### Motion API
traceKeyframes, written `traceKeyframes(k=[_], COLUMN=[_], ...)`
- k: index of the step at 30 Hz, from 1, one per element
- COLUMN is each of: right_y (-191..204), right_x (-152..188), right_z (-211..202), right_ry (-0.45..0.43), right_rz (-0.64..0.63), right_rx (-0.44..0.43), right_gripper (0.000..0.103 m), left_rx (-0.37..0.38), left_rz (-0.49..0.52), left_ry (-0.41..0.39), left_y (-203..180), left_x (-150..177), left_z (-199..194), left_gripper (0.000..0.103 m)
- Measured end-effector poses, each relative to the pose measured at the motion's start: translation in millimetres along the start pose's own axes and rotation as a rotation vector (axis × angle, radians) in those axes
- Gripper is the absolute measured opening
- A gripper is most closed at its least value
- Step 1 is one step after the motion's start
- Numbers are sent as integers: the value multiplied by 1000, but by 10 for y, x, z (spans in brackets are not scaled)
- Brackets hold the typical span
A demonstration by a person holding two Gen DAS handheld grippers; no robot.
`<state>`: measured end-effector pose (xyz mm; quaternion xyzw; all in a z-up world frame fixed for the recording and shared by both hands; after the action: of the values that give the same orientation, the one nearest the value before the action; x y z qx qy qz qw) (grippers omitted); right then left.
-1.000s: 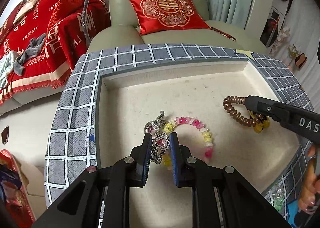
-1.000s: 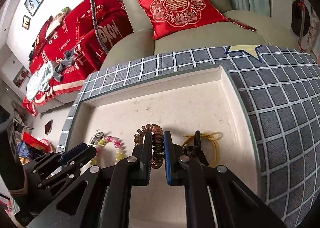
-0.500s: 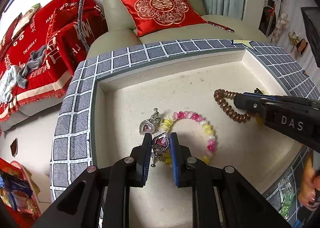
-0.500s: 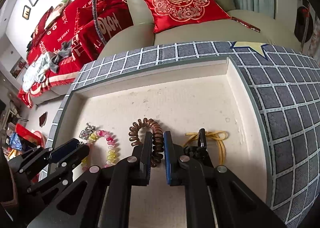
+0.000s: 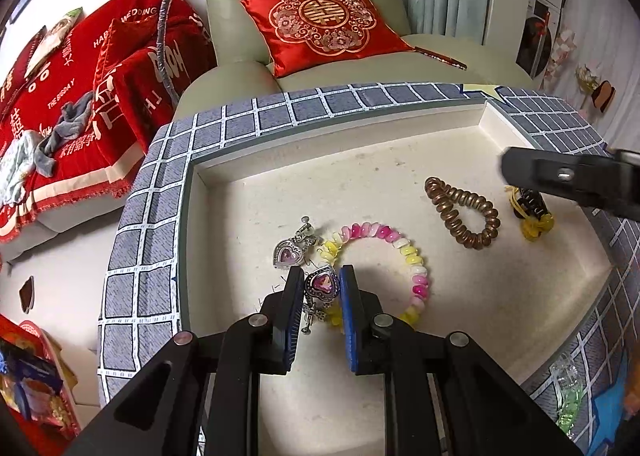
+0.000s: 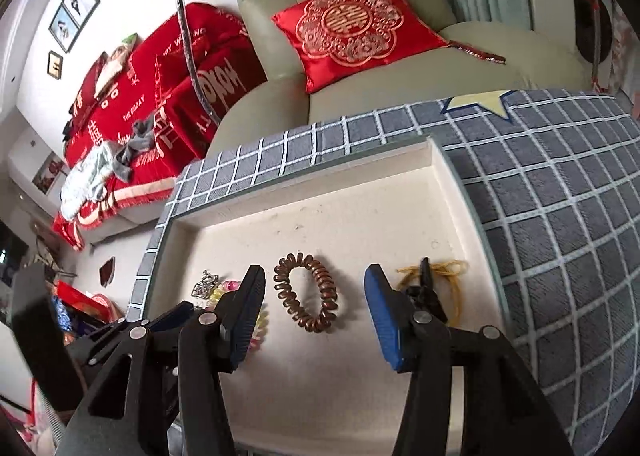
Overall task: Organize jewelry
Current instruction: 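Carry the pendant into the tray and open the left gripper while the right releases the wooden bracelet there, then withdraw both grippers from the tray toward the remaining jewelry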
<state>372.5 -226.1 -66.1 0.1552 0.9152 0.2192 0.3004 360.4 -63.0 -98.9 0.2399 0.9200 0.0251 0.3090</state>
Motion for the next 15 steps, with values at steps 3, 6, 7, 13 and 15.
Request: traceKeyframes(k=[3,6,7,13,15], right_y=[-22,-85,-113,-309,-361], right_x=[34,66,77,183,241], right_z=[-147,-317,-385,-712,-775], right_ry=[-18,-39,-50,-66,-60], right_rz=[8,21,25,55,62], right_rx=[-5,-1,4,15,16], right_gripper=[56,56,56,56,56], left_rx=[4,12,14,1,-26], left_rz=[-11,-25,-27,-36,-36], left_ry=[-14,-26,-29,-54,-115], left_y=[16,41,49,53,55], left_x=[-18,-47,-54,-79,-109], left_z=[-32,-69,-77,-134,-241], left_gripper=[33,33,33,103,103])
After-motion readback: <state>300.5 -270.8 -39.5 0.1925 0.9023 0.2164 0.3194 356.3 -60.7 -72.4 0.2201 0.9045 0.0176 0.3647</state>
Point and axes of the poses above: each gripper's, at about its wrist camera, not at the fingertips, and z roughly the way its jaws point, y to its left, x to its underside, the point moved 7 cm from there along z, roughly the way its jaws point, and after that the axes turned 13 degrees about z, right-handed, at the moved point
